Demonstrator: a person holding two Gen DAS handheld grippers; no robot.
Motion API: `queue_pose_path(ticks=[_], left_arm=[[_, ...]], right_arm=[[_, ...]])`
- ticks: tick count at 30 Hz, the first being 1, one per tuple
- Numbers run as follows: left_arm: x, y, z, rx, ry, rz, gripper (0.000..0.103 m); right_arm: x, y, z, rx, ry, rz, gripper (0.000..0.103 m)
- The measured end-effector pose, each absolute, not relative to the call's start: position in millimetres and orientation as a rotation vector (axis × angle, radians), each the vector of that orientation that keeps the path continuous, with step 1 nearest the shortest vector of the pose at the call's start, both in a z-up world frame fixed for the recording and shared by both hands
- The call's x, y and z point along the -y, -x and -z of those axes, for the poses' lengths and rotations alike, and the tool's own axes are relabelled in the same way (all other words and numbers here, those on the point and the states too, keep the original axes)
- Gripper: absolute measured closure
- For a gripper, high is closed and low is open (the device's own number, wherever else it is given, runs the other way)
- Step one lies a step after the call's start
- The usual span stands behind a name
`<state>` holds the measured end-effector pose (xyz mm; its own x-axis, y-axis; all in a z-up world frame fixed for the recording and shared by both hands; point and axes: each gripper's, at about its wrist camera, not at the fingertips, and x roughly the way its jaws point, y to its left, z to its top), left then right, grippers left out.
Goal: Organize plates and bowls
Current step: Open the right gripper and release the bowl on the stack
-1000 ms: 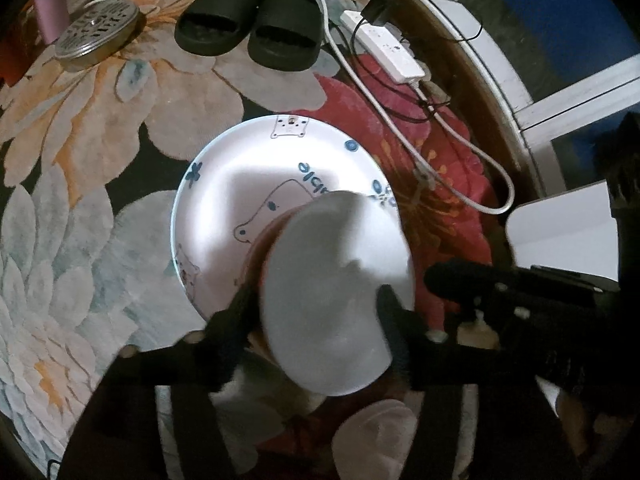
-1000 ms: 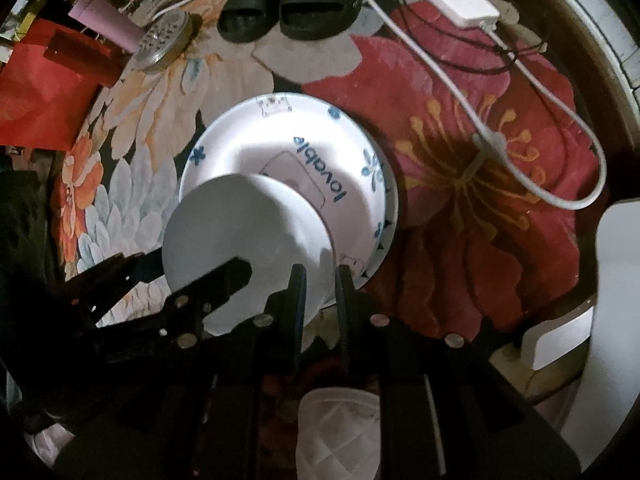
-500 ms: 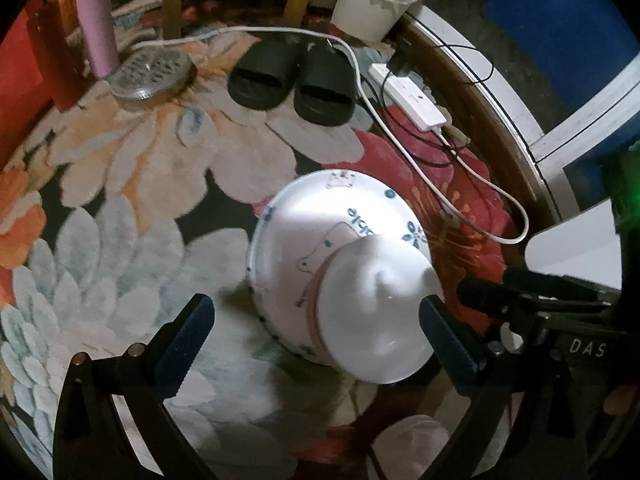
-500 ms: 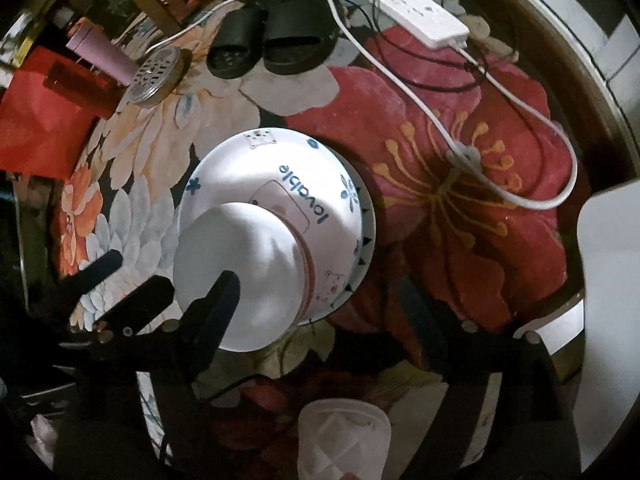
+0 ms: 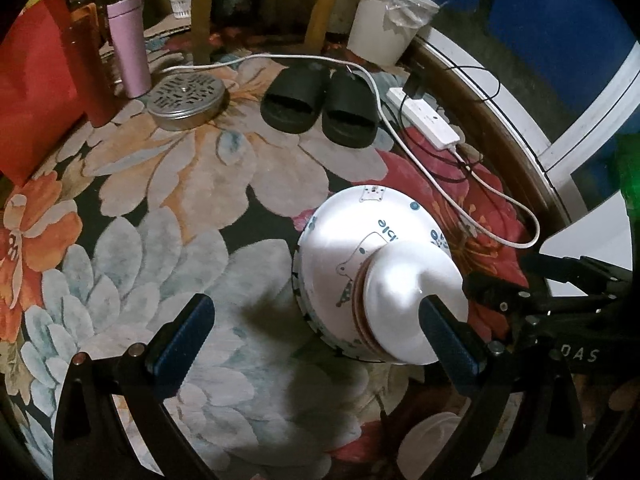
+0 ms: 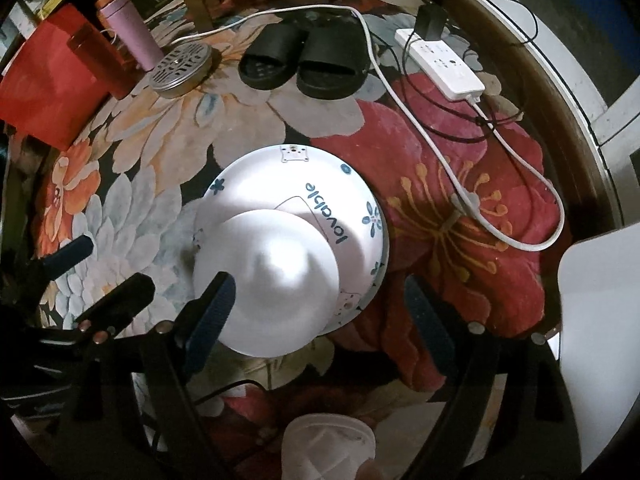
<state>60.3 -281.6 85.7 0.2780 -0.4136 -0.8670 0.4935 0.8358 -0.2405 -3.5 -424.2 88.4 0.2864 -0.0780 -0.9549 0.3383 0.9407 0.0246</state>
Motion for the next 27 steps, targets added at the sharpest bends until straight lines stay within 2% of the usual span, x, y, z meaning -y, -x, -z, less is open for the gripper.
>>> queue_pose_path(ticks=[27], left_arm=[[264, -58, -104, -1.068, -0.087, 0.562, 0.001]], right_arm=[[401, 4, -97, -1.217, -0.175, 0.283, 0.016]])
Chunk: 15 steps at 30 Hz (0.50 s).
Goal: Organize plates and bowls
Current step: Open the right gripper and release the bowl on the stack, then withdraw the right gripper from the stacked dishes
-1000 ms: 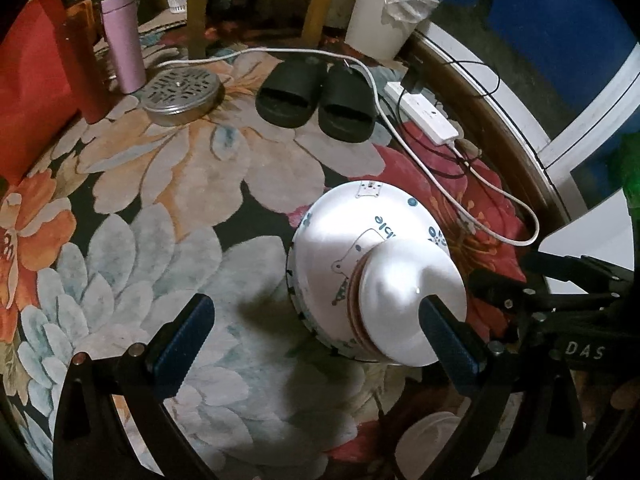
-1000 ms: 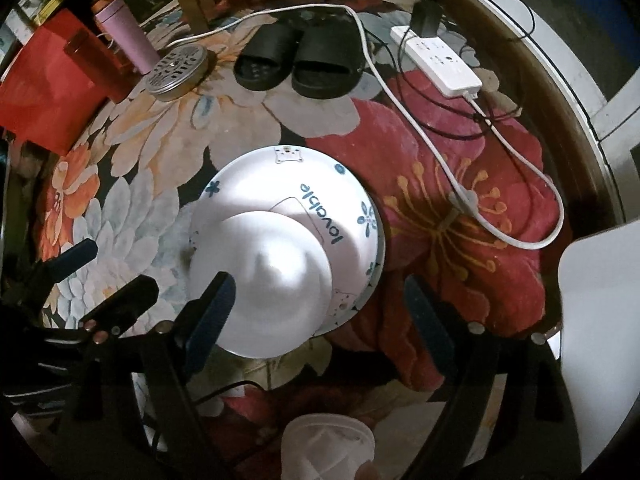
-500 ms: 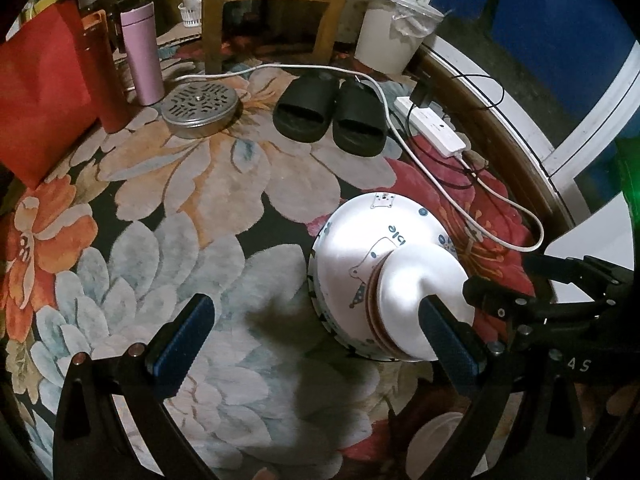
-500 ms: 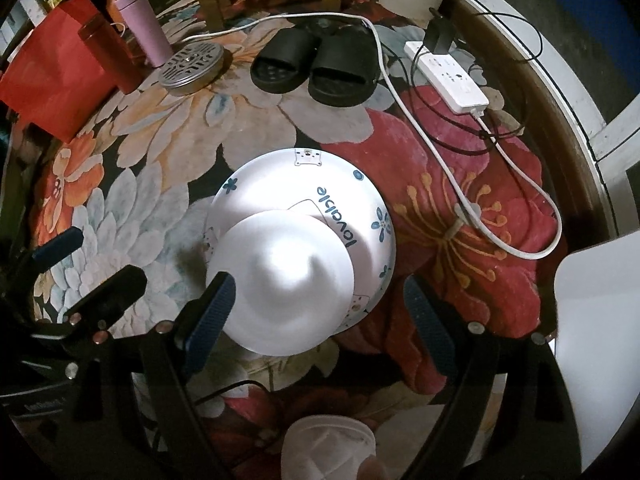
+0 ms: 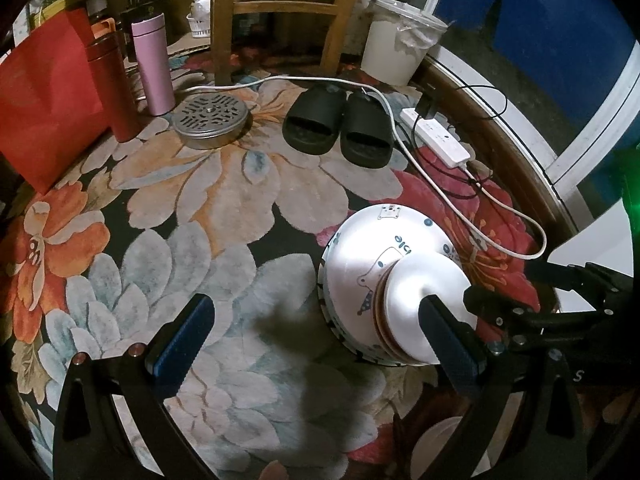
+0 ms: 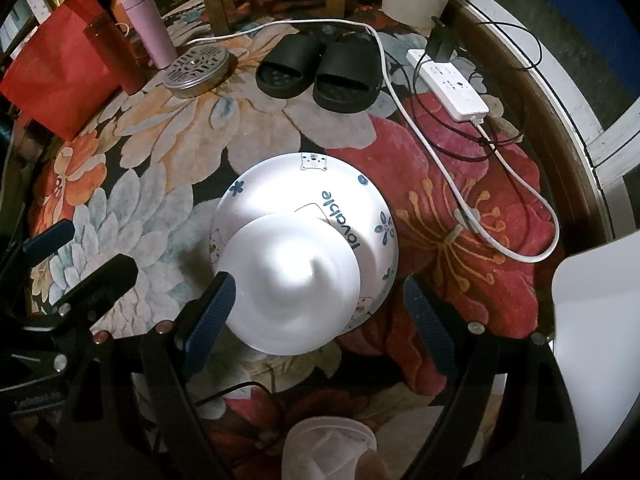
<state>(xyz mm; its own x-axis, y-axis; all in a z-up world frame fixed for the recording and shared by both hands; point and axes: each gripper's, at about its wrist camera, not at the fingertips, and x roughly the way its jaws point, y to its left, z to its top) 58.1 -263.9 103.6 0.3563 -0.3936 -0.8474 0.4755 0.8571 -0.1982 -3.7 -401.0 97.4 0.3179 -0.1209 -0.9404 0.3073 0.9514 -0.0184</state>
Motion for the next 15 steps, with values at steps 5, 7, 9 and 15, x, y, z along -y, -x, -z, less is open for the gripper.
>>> queue_pose_path(ticks=[5, 7, 9, 15], left_arm=[[263.8, -58.4, -103.8, -1.066, -0.093, 0.561, 0.001], [263.4, -57.9, -104.6, -1.065, -0.099, 0.559, 0.001], [263.0, -57.0, -105.9, -1.066, -0.104, 0.548, 0.001], [260.4, -53.1, -108.2, -1.069, -0.140, 0.494, 0.001]], right_arm=[[401.2, 4.2, -97.7, -1.215, -0.175, 0.285, 0.016], [401.6, 3.7, -97.7, -1.215, -0.179, 0.282, 0.016], [401.6, 4.6, -97.6, -1.214, -0.191, 0.277, 0.016], [395.1, 10.0, -101.2, -1.188, -0.163, 0.300, 0.016]])
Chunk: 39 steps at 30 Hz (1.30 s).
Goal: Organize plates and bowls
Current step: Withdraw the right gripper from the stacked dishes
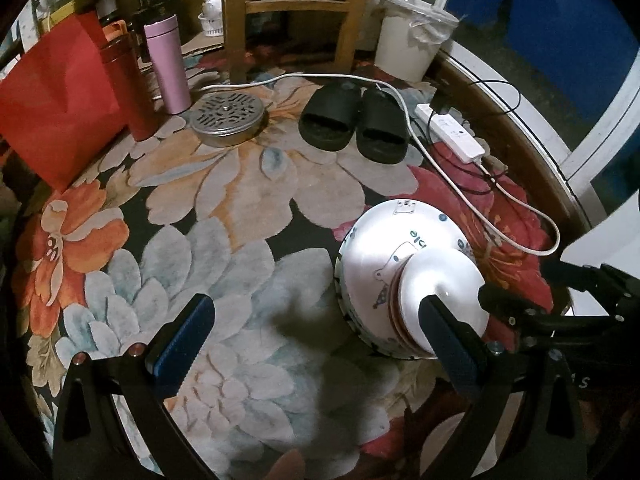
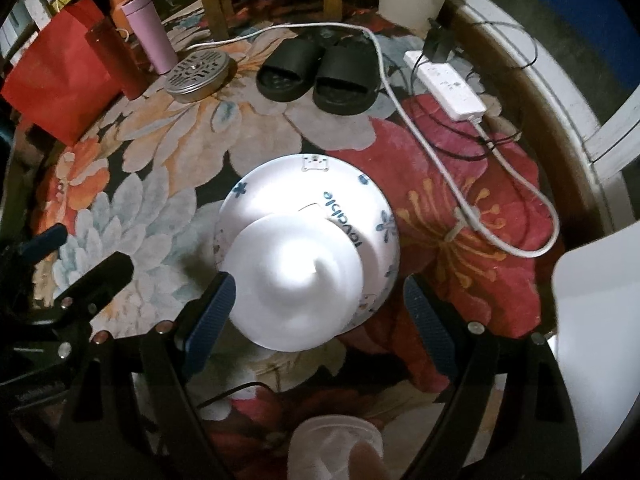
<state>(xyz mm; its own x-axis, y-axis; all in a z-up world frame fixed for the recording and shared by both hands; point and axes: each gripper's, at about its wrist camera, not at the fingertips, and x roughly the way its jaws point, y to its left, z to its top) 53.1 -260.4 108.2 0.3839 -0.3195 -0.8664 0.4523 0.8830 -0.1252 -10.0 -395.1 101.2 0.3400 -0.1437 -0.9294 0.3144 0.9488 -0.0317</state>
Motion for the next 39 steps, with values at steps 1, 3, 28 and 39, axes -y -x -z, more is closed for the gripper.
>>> queue_pose_path(ticks=[1, 3, 28, 39], left_arm=[[261, -52, -108, -1.064, -0.153, 0.483, 0.001], [260, -49, -109, -1.049, -0.173, 0.474, 0.001], [236, -39, -100, -1.104, -0.171, 0.459, 0.001], [201, -38, -96, -1.140, -0.140, 0.430, 0.001]], right_arm=[[394, 11, -102, -1.186, -0.151, 0.307, 0.016], [393, 11, -101, -1.187, -0.144, 0.312, 0.016], [377, 15, -96, -1.220, -0.180, 0.271, 0.016], [349, 11, -90, -1.248, -0.173, 0.191, 0.017]])
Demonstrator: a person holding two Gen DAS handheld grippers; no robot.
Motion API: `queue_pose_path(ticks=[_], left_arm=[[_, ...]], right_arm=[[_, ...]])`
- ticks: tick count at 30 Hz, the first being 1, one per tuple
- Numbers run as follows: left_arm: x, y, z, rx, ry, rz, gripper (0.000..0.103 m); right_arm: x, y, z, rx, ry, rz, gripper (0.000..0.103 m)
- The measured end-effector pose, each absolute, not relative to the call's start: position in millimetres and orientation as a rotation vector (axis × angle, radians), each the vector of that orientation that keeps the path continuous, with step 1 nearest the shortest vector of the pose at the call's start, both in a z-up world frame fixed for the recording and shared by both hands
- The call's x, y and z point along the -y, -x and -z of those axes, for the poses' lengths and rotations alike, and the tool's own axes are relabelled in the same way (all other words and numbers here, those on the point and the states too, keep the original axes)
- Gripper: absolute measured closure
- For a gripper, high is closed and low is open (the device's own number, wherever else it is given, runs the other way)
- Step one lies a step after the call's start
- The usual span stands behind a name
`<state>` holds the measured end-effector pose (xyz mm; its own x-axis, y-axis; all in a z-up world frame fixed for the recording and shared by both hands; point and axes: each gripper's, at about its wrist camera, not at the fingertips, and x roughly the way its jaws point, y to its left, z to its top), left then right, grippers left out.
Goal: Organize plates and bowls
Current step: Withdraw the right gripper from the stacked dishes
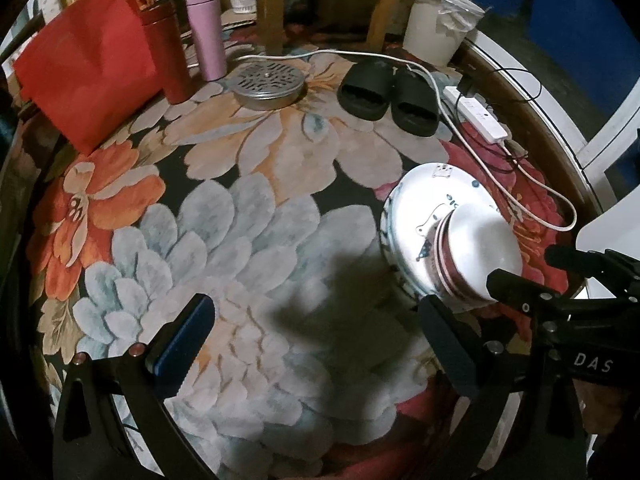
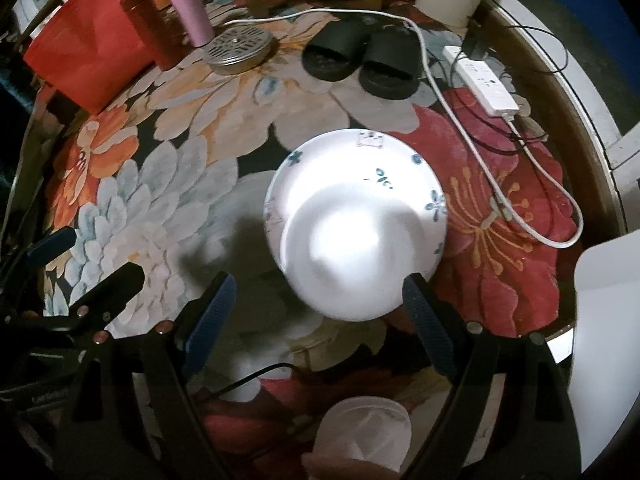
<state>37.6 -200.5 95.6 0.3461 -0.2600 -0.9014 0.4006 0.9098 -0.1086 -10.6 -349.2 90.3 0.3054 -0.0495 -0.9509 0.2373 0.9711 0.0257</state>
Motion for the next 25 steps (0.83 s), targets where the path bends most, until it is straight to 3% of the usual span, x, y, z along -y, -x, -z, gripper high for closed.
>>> queue_pose_path(ticks=[25], left_arm=[[81, -25, -68, -1.222, -0.069, 0.254, 0.002]], right_arm=[[268, -5, -71, -1.310, -0.090, 0.066, 0.017]])
